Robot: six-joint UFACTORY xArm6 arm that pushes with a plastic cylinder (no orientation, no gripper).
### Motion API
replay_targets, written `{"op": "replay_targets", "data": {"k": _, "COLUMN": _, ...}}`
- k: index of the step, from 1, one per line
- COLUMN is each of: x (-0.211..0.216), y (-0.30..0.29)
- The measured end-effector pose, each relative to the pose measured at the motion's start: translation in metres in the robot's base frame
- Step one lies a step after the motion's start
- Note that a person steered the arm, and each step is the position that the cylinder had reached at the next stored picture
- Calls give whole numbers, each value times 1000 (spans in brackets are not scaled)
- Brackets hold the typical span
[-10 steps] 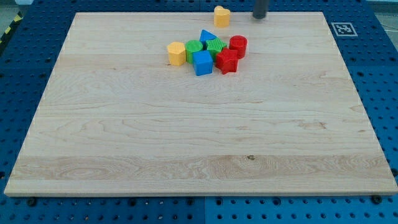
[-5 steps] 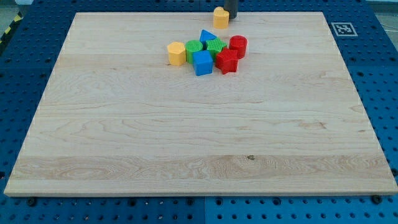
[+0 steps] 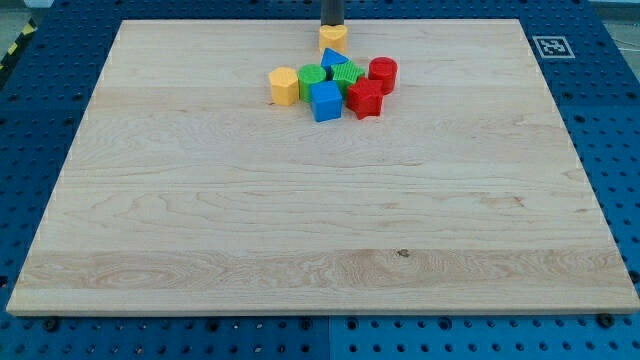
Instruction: Move the yellow heart to the top centre
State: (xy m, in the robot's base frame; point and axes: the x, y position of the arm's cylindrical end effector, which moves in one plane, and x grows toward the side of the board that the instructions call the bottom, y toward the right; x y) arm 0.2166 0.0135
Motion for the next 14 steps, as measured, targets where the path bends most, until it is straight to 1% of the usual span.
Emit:
{"op": "replay_targets", "data": {"k": 1, "x": 0, "y": 5}}
{"op": "replay_targets", "data": {"k": 2, "x": 11, "y": 32}}
{"op": "replay_targets", "data": {"k": 4, "x": 15, "y": 18}}
{"op": "replay_targets", "data": {"k": 5, "x": 20, "y": 34}}
{"op": "replay_targets", "data": {"k": 6, "x": 35, "y": 67}}
{"op": "replay_targets", "data": {"k": 7, "x": 50, "y": 40}}
{"op": "replay_targets", "data": {"k": 8, "x": 51, "y": 16}}
{"op": "replay_targets", "data": {"k": 9, "x": 49, "y": 13}}
{"op": "replay_targets", "data": {"k": 10, "x": 63, "y": 8}}
{"op": "replay_targets", "data": {"k": 11, "x": 66, "y": -18}}
{"op": "replay_targets", "data": {"k": 12, "x": 64, "y": -32}}
{"op": "replay_targets", "data": {"k": 13, "x": 61, "y": -3}}
{"op": "replay_targets", "data": {"k": 14, "x": 61, "y": -16}}
